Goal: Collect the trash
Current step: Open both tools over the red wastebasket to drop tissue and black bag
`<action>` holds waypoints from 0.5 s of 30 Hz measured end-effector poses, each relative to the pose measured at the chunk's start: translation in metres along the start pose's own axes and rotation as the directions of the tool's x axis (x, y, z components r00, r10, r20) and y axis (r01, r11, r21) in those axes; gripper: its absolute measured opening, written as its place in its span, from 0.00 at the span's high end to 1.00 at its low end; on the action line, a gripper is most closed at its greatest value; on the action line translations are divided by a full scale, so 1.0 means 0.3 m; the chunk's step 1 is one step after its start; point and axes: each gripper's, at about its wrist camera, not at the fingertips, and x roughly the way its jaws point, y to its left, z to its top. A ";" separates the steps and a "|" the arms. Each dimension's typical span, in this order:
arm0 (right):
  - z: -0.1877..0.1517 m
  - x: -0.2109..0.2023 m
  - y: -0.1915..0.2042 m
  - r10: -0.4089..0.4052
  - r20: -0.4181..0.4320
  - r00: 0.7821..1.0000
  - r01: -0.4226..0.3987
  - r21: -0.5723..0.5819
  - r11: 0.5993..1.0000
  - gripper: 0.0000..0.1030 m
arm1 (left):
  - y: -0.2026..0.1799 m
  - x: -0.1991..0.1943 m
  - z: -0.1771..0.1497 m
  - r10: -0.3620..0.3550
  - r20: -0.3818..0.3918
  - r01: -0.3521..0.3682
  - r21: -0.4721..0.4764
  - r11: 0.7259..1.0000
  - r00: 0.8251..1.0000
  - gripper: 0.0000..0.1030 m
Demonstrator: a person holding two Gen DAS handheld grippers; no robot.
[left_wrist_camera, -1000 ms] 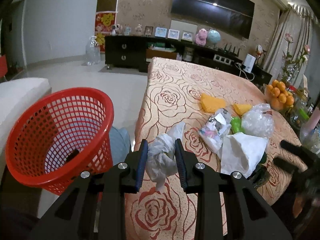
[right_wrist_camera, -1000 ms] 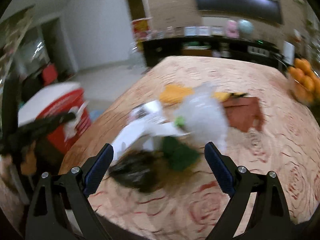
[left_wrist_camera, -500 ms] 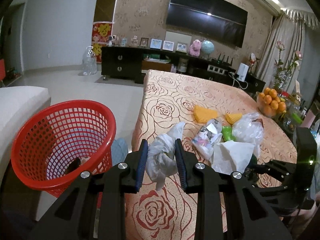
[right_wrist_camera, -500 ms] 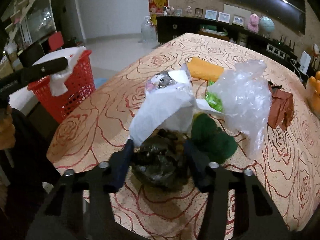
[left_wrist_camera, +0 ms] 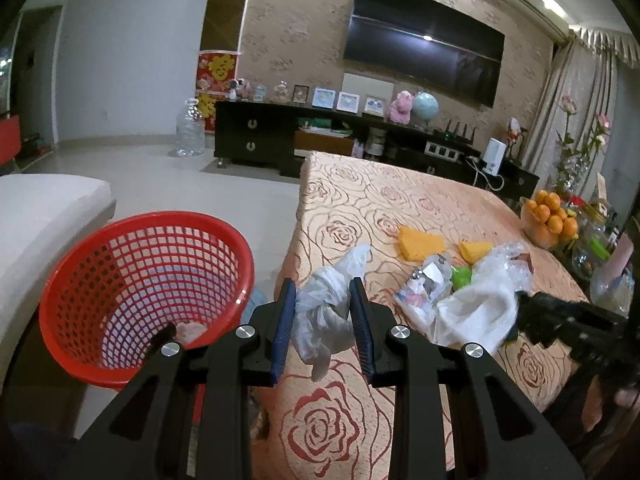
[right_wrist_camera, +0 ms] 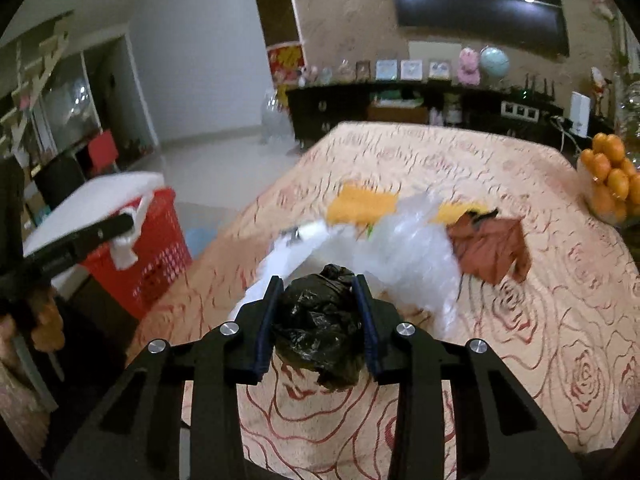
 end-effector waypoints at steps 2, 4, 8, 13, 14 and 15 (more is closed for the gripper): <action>0.019 -0.019 -0.005 -0.004 0.019 1.000 0.004 0.006 1.000 0.66 | 0.007 -0.013 0.012 0.014 0.013 -0.014 0.000 1.000 1.000 0.74; 0.043 -0.027 -0.008 -0.006 0.034 0.999 0.006 0.014 1.000 0.66 | 0.017 -0.026 0.021 0.029 0.025 -0.029 0.004 1.000 0.999 0.74; 0.089 -0.030 0.001 -0.005 0.047 0.999 0.005 0.017 1.000 0.66 | 0.049 -0.045 0.050 0.051 0.049 -0.050 -0.012 0.999 0.998 0.74; 0.149 -0.012 0.052 0.007 0.064 0.998 -0.007 0.003 1.000 0.66 | 0.094 -0.059 0.082 0.086 0.066 -0.084 -0.024 0.996 0.994 0.74; 0.166 -0.002 0.067 0.011 0.067 0.998 -0.011 -0.004 1.000 0.66 | 0.107 -0.062 0.089 0.101 0.068 -0.099 -0.027 0.995 0.993 0.74; 0.176 0.004 0.079 0.014 0.069 0.998 -0.014 -0.008 1.000 0.66 | 0.122 -0.066 0.093 0.114 0.070 -0.112 -0.030 0.993 0.991 0.74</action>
